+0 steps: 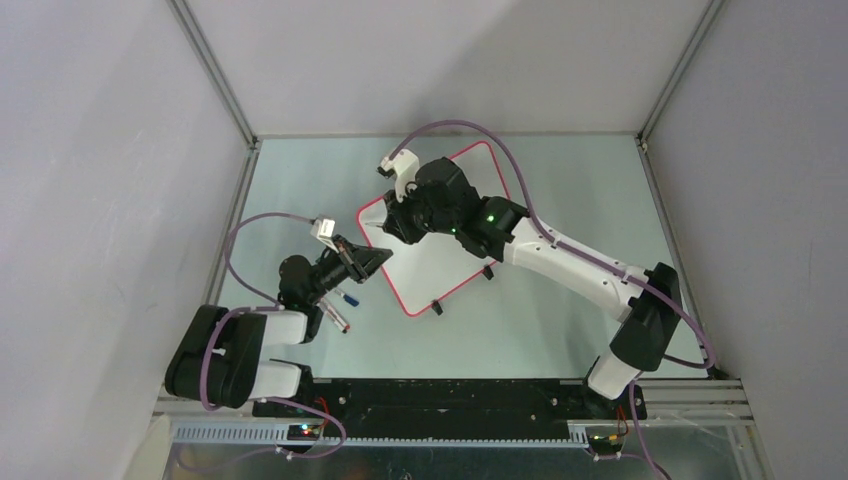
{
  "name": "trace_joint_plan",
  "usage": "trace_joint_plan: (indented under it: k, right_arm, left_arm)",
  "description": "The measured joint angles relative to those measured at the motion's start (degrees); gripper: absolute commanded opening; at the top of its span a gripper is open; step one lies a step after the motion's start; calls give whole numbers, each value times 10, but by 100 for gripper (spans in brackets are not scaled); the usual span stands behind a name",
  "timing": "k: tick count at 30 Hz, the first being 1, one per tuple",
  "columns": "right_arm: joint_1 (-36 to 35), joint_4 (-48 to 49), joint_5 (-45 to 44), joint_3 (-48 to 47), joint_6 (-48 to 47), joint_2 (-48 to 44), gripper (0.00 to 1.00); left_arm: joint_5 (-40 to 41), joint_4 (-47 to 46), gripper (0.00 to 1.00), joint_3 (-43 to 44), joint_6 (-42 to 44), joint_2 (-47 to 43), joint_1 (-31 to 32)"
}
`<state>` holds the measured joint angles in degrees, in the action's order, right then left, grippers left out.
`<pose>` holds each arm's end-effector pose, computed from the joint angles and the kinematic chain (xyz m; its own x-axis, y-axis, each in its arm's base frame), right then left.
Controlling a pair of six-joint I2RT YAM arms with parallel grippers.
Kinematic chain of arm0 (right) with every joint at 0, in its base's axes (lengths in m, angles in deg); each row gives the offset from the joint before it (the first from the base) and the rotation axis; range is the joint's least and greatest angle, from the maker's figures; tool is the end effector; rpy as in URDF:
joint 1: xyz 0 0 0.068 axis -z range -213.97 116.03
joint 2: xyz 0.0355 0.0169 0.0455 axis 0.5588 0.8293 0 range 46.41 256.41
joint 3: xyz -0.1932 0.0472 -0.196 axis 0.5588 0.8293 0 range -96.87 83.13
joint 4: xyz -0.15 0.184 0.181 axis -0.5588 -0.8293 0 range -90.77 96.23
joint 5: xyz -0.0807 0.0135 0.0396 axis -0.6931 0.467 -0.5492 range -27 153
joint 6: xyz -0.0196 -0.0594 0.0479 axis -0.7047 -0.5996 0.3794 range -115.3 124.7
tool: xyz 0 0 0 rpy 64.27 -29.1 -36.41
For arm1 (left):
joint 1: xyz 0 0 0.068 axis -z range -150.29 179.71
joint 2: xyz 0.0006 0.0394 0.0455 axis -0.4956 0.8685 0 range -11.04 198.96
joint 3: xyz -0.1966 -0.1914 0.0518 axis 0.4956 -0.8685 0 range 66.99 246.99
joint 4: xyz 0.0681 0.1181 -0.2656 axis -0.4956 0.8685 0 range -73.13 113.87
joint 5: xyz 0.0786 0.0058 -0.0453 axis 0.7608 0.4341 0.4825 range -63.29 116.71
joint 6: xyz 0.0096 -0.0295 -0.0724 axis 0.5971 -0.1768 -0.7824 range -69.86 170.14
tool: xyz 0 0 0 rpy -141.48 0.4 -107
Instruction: Write a sentence on the whiteboard
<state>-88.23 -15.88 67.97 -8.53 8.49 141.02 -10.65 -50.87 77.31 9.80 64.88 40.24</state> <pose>0.2621 0.3741 0.3687 -0.3034 -0.3088 -0.9015 -0.8362 0.5399 0.0965 0.2422 -0.0867 0.1467 -0.4519 -0.4393 -0.7764 0.5891 0.5067 -0.6295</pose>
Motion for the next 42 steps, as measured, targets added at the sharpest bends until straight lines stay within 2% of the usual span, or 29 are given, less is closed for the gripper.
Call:
trace_joint_plan:
  k: [42]
  right_arm:
    - [-2,-7,-48,-35,0,35,0]
  left_arm:
    - [-2,-3,4,0,-2,2,0]
